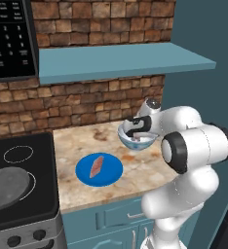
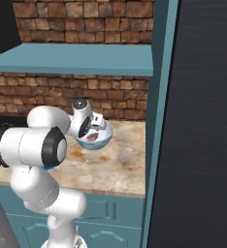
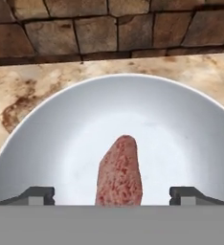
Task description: Place one of the steaks on the plate and the other in the bowl. Then place the bowl in the fridge.
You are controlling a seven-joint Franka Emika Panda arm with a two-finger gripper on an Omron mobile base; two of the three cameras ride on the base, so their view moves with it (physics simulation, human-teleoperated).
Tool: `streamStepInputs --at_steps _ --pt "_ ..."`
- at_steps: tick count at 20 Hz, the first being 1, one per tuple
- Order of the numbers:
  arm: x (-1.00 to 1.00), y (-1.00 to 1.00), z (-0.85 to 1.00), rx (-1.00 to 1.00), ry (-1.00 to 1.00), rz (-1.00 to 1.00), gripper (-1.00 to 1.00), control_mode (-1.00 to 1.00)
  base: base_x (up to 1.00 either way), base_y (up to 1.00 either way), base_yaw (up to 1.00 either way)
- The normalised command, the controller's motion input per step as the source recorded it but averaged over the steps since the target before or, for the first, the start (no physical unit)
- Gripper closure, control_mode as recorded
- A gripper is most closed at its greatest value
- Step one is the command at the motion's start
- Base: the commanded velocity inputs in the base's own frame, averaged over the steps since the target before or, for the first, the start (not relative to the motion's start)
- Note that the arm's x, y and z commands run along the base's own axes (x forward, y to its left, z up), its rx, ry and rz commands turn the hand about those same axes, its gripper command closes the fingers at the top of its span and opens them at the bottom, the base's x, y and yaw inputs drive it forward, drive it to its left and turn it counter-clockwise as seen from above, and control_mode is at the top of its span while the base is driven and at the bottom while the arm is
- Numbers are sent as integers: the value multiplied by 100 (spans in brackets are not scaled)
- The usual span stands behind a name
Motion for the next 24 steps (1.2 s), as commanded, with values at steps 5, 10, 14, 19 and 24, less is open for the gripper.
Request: streamStepInputs --at_steps 5,10,14,19,24 --pt "-58 0 59 0 -25 0 -100 -100 0 0 0" --pt "-90 0 69 0 -19 0 -100 -100 0 0 0" --pt "-91 -8 99 0 -1 0 -100 -100 0 0 0" --pt "-100 0 75 0 1 0 -100 -100 0 0 0" --pt "-91 0 18 0 -8 0 -100 -100 0 0 0"
